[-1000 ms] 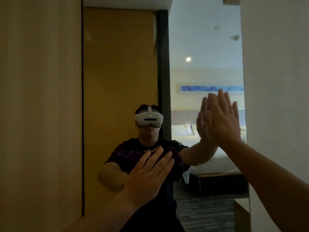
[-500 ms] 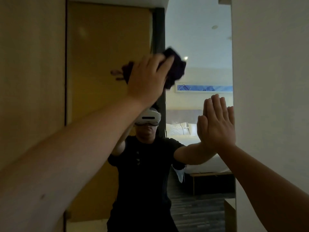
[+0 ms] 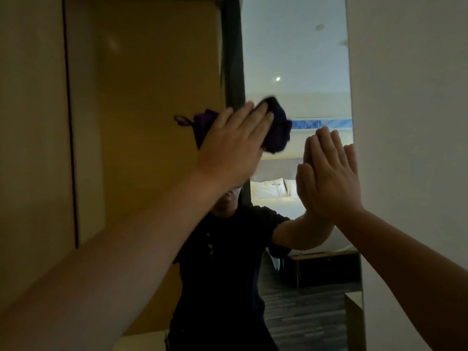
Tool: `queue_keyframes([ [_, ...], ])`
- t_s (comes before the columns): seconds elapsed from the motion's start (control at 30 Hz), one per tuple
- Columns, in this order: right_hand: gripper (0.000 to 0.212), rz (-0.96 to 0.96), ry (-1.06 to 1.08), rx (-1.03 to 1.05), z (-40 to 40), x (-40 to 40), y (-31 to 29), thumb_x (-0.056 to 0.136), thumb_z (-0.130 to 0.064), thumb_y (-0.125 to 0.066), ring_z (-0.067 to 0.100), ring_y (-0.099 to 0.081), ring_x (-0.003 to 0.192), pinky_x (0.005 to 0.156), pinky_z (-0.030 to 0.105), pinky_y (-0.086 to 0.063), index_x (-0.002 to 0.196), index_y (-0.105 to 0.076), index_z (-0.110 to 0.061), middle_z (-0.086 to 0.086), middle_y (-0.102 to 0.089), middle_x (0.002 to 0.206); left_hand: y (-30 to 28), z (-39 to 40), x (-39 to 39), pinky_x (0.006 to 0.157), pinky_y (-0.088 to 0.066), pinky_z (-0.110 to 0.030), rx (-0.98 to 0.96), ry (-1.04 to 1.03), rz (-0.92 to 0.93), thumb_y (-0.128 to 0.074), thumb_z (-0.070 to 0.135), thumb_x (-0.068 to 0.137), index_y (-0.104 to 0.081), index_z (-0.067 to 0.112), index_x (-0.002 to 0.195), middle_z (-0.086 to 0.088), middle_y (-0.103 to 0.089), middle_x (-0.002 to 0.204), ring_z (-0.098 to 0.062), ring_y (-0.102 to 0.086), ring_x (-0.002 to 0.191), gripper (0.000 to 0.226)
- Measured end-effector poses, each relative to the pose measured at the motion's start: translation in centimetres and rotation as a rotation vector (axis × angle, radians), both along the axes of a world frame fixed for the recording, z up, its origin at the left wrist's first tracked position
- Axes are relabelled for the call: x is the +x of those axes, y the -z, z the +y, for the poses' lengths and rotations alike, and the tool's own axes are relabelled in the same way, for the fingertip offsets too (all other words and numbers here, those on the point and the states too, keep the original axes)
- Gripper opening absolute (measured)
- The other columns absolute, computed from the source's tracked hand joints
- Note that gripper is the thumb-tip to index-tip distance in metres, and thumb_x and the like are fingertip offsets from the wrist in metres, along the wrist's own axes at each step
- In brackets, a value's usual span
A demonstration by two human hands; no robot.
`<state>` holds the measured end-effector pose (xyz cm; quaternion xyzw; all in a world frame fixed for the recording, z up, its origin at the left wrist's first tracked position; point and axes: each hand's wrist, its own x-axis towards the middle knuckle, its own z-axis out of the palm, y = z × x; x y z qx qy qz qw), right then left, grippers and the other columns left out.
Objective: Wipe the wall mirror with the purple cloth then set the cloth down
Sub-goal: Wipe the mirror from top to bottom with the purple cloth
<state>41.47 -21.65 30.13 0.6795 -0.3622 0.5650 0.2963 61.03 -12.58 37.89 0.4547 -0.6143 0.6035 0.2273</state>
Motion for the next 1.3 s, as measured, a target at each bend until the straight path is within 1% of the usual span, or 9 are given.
queue_keyframes([
  [0.17, 0.06, 0.035, -0.126, 0.021, -0.1, -2.0, 0.0, 0.103, -0.042, -0.015, 0.017, -0.006, 0.151, 0.124, 0.041, -0.005, 0.152, -0.031, -0.011, 0.007, -0.02, 0.162, 13.2, 0.0, -1.3, 0.119, -0.013, -0.05, 0.176, 0.031, -0.102, -0.043, 0.031, 0.098, -0.031, 0.013, 0.153, -0.011, -0.03, 0.16, -0.033, -0.024, 0.148, 0.059],
  [0.27, 0.062, 0.046, -0.126, 0.027, 0.0, -3.7, 0.5, 0.103, -0.042, -0.014, 0.022, -0.018, 0.15, 0.122, 0.049, -0.017, 0.148, -0.039, -0.008, 0.01, -0.031, 0.159, 21.1, -0.3, -2.4, 0.118, -0.017, -0.05, 0.26, 0.027, -0.208, -0.029, 0.026, 0.102, -0.033, 0.016, 0.152, -0.008, -0.033, 0.158, -0.033, -0.026, 0.147, 0.051],
  [0.4, 0.06, 0.025, -0.095, 0.103, 0.5, -5.9, 1.5, 0.101, -0.039, -0.019, 0.022, -0.014, 0.151, 0.122, 0.048, -0.016, 0.15, -0.037, -0.009, 0.011, -0.026, 0.161, 23.6, -0.5, -2.9, 0.116, -0.025, -0.046, 0.218, 0.075, -0.144, -0.017, 0.022, 0.105, -0.041, 0.019, 0.148, -0.005, -0.041, 0.154, -0.03, -0.037, 0.143, 0.049],
  [0.6, 0.057, -0.15, 0.003, 0.259, -0.5, -9.5, 1.7, 0.105, -0.037, -0.018, 0.028, -0.011, 0.151, 0.122, 0.048, -0.015, 0.154, -0.025, -0.009, 0.013, -0.016, 0.163, 22.9, 0.2, -3.0, 0.105, -0.035, -0.04, 0.238, 0.164, -0.116, -0.039, 0.023, 0.102, -0.049, 0.02, 0.143, -0.001, -0.052, 0.146, -0.024, -0.048, 0.132, 0.042],
  [0.73, 0.064, -0.016, 0.098, 0.487, -3.5, -11.0, 2.5, 0.103, -0.047, -0.018, 0.026, 0.009, 0.151, 0.122, 0.053, -0.007, 0.157, 0.003, -0.021, 0.006, 0.01, 0.165, 19.0, 0.7, -2.9, 0.1, -0.038, -0.04, 0.192, 0.255, -0.086, -0.037, 0.018, 0.099, -0.049, 0.016, 0.141, -0.004, -0.056, 0.14, -0.025, -0.052, 0.124, 0.044],
  [0.93, 0.066, -0.004, 0.093, 0.465, -4.6, -11.3, 3.1, 0.102, -0.053, -0.013, 0.02, 0.018, 0.148, 0.121, 0.048, 0.0, 0.156, 0.011, -0.024, 0.001, 0.018, 0.164, 0.2, -0.6, -5.5, 0.104, -0.04, -0.051, -0.078, 0.257, 0.149, -0.045, 0.014, 0.092, -0.045, 0.008, 0.143, -0.012, -0.053, 0.141, -0.032, -0.046, 0.128, 0.051],
  [1.07, 0.066, -0.018, 0.098, 0.425, -5.2, -11.2, 3.6, 0.101, -0.056, -0.007, 0.016, 0.021, 0.147, 0.121, 0.044, 0.004, 0.156, 0.009, -0.024, -0.002, 0.02, 0.162, -9.5, -2.5, -8.5, 0.116, -0.026, -0.047, -0.029, 0.097, 0.245, -0.048, 0.027, 0.102, -0.029, 0.014, 0.153, -0.006, -0.03, 0.16, -0.029, -0.027, 0.146, 0.056],
  [1.17, 0.068, -0.043, 0.097, 0.382, -5.9, -11.0, 4.0, 0.098, -0.054, -0.008, 0.016, 0.019, 0.148, 0.121, 0.042, 0.006, 0.157, 0.007, -0.023, -0.005, 0.021, 0.159, -8.6, -4.4, -8.8, 0.117, -0.023, -0.048, -0.035, -0.017, 0.144, -0.04, 0.035, 0.104, -0.026, 0.013, 0.154, -0.008, -0.026, 0.161, -0.029, -0.023, 0.148, 0.057],
  [1.3, 0.066, -0.082, 0.097, 0.293, -7.2, -10.6, 4.7, 0.1, -0.052, -0.012, 0.015, 0.017, 0.148, 0.121, 0.042, 0.009, 0.157, 0.001, -0.021, -0.007, 0.017, 0.159, -2.0, -5.1, -8.5, 0.115, -0.026, -0.048, -0.035, 0.022, -0.028, -0.037, 0.038, 0.103, -0.03, 0.01, 0.153, -0.011, -0.03, 0.159, -0.03, -0.029, 0.146, 0.057],
])
